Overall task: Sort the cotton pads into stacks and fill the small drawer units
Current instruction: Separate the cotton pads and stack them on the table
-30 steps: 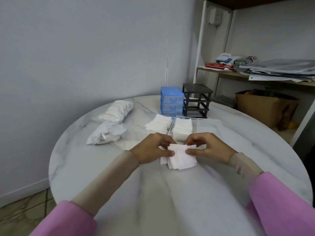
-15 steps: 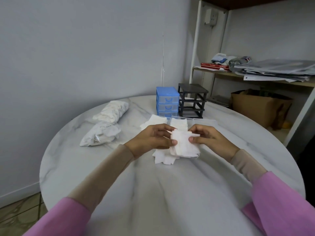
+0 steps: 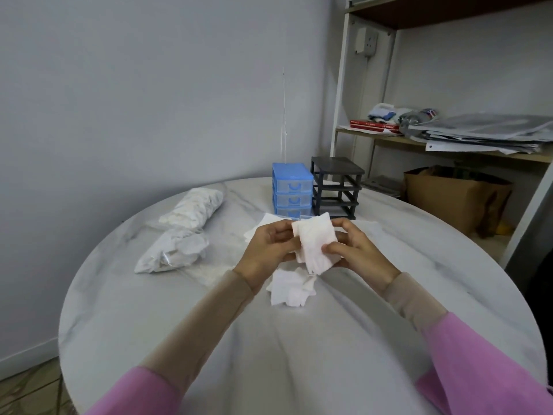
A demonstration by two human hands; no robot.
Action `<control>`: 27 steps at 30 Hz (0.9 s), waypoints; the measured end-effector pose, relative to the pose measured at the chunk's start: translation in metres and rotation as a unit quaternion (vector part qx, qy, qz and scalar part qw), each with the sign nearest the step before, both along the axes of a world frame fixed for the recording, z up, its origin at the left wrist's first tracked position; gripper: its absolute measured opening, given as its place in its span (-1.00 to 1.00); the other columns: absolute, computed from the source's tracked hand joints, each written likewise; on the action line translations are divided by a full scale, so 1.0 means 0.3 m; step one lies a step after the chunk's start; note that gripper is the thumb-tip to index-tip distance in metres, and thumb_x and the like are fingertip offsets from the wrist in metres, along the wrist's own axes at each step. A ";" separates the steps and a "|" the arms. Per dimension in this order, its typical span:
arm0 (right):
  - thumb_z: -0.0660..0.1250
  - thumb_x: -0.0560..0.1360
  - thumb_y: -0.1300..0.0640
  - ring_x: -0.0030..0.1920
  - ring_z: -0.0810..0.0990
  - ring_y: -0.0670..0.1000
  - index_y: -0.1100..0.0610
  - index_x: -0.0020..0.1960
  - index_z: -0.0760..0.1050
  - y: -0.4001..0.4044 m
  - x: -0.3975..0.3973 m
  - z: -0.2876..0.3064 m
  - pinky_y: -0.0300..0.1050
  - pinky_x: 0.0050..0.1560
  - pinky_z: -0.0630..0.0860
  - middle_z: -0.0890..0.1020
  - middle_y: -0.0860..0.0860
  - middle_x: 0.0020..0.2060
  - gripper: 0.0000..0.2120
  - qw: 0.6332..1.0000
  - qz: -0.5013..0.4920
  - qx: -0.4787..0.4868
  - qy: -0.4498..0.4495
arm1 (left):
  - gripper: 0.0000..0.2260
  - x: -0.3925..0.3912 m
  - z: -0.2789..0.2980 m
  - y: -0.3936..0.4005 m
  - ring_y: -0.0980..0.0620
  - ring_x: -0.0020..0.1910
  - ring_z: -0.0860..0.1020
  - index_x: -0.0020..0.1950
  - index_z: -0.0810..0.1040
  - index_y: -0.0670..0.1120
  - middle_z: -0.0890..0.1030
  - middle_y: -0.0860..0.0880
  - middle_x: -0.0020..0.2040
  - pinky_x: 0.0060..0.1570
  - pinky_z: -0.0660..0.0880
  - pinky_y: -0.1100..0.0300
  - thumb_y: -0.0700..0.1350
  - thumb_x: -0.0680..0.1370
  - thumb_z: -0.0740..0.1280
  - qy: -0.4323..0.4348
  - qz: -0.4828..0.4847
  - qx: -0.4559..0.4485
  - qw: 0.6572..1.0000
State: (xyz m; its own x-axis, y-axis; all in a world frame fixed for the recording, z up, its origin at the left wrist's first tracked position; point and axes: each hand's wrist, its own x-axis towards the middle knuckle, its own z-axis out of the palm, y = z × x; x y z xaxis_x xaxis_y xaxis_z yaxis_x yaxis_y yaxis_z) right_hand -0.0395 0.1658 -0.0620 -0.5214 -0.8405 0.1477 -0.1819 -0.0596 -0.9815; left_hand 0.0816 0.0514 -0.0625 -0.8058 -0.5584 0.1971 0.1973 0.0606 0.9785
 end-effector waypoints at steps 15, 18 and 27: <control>0.02 0.51 0.38 -0.13 0.52 0.06 0.15 0.02 0.43 -0.102 -0.008 -0.005 -0.09 -0.18 0.45 0.54 0.10 -0.09 -0.72 0.982 0.021 0.005 -0.188 | -0.70 -0.077 -0.042 -0.032 0.03 -0.22 0.60 0.06 0.56 -0.18 0.65 -0.10 -0.18 -0.25 0.50 0.26 -0.45 0.44 0.24 0.032 0.159 -0.037 0.986; 0.09 0.52 0.41 -0.16 0.55 0.04 0.08 0.05 0.43 -0.104 -0.012 -0.027 -0.07 -0.13 0.50 0.60 0.08 -0.13 -0.70 0.989 0.020 -0.002 -0.147 | -0.73 -0.073 -0.036 -0.040 0.02 -0.18 0.59 0.13 0.49 -0.17 0.63 -0.09 -0.15 -0.19 0.53 0.27 -0.41 0.49 0.23 0.042 0.146 -0.021 0.988; 0.07 0.51 0.45 -0.19 0.55 0.06 0.17 -0.19 0.43 -0.091 0.000 -0.030 -0.02 -0.15 0.52 0.59 0.10 -0.20 -0.72 0.981 0.028 -0.084 -0.175 | -0.88 -0.067 -0.029 -0.014 0.13 -0.34 0.59 0.06 0.43 -0.12 0.65 0.03 -0.30 -0.30 0.50 0.32 -0.27 0.56 0.26 0.098 0.105 0.043 0.989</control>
